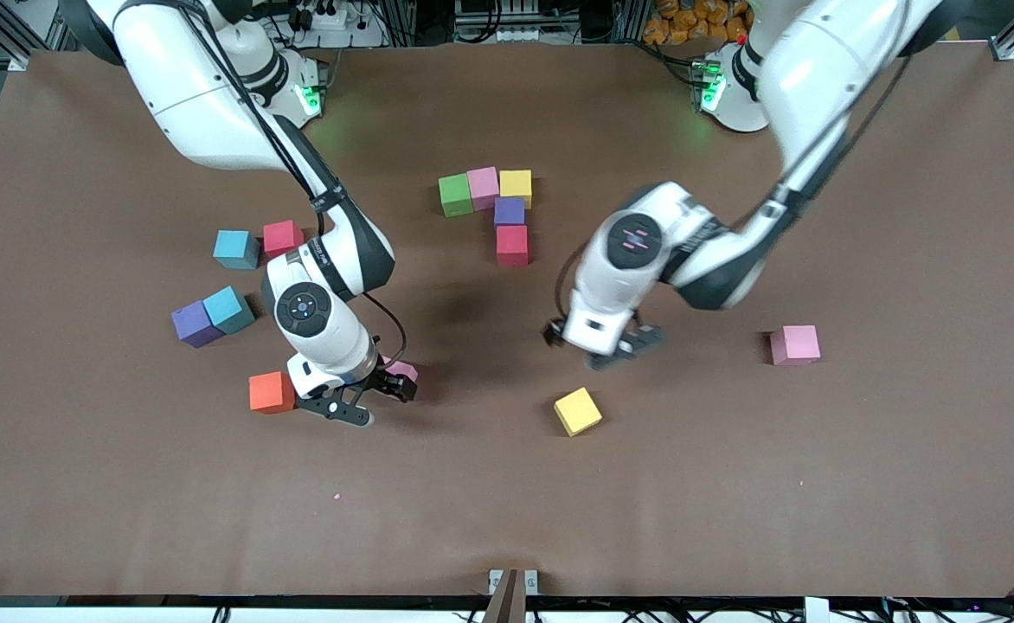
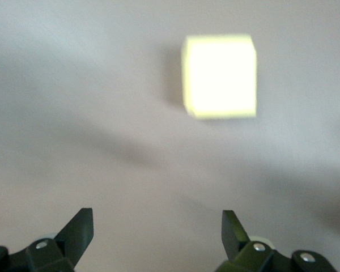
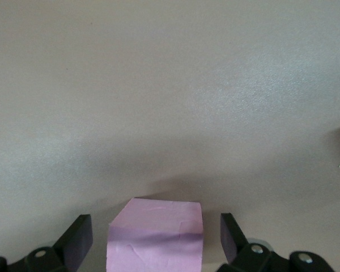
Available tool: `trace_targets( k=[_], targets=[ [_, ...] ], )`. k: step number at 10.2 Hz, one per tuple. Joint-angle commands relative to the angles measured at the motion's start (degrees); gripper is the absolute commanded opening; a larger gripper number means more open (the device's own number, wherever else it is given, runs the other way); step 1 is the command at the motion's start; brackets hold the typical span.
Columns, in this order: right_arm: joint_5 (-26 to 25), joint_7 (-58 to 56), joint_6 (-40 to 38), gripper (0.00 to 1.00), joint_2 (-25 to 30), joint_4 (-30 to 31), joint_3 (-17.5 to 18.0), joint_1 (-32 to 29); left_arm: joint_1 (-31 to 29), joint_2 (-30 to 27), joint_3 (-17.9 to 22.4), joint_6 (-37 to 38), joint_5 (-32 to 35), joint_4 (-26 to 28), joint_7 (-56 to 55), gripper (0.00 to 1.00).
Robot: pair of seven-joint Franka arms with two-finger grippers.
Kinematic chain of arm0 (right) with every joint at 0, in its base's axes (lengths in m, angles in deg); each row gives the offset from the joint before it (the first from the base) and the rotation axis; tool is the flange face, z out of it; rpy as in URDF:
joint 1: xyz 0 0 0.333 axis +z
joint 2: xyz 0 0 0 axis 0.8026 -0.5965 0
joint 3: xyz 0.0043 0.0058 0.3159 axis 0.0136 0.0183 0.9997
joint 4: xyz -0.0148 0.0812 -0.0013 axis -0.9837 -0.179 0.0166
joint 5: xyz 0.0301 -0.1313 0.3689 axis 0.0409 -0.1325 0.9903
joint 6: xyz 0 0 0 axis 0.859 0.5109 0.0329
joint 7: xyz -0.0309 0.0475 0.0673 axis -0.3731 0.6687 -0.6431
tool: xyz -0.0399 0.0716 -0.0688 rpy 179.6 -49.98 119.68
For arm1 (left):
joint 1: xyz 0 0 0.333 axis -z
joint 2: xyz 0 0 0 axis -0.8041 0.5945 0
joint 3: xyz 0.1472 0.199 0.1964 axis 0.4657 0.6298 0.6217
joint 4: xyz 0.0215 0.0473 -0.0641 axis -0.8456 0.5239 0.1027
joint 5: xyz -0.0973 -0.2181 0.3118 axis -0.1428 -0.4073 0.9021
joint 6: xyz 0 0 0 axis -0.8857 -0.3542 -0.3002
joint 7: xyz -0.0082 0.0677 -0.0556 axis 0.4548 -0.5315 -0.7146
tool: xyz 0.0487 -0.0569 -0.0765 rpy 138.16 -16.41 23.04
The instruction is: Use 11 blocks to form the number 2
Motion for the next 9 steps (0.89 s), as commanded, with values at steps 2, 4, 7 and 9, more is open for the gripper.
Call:
trace_targets(
  k=[2,4,7,9],
  targets=[
    [0.21,1.46,-3.79,1.0,0.88,-0.59,-0.08,0.26,-10.94,-4.29,-0.51,1.66,1.82,0.78,-0.32,1.0],
    [0.03,3.91,-3.35,1.0,0.09,0.02,-0.08,1.22,-15.43,-5.43,-0.51,1.66,4.12,0.78,1.33,1.0],
    [-0.23,6.21,-2.48,1.0,-0.97,0.2,-0.17,1.58,-21.76,-5.52,-0.86,1.66,3.08,-0.62,11.16,1.0],
    [-0.58,6.21,-2.3,0.83,-1.5,0.29,-0.26,1.75,-24.23,-5.52,-0.69,1.66,3.25,-0.63,13.99,1.0]
  ],
)
